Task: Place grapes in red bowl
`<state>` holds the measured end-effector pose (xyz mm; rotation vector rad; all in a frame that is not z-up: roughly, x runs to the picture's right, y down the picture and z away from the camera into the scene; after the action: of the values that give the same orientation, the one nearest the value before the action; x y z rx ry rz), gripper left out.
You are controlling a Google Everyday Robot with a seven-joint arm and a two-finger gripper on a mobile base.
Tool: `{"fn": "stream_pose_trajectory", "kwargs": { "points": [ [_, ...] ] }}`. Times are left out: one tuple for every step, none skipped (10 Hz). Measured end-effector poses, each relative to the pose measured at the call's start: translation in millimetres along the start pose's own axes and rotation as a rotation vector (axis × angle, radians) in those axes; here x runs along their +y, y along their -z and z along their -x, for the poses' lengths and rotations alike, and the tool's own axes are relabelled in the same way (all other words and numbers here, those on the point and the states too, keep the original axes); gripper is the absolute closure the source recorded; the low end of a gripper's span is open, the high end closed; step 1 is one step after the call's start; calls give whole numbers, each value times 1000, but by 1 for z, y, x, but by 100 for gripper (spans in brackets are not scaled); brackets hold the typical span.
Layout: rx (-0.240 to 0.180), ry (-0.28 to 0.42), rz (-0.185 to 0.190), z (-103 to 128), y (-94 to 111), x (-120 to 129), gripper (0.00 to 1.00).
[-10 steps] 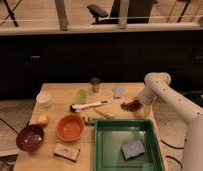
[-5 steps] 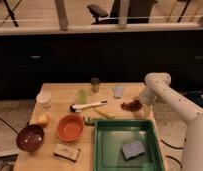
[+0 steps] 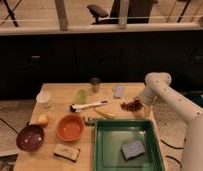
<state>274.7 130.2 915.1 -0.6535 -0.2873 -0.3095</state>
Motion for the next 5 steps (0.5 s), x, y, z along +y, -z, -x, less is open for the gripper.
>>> {"fn": "stream_pose_trajectory", "kwargs": {
  "points": [
    [0, -3, 0, 0, 0, 0, 20],
    [0, -5, 0, -1, 0, 0, 20],
    [0, -6, 0, -1, 0, 0, 20],
    [-1, -9, 0, -1, 0, 0, 20],
    [-2, -10, 0, -1, 0, 0, 20]
  ]
}}
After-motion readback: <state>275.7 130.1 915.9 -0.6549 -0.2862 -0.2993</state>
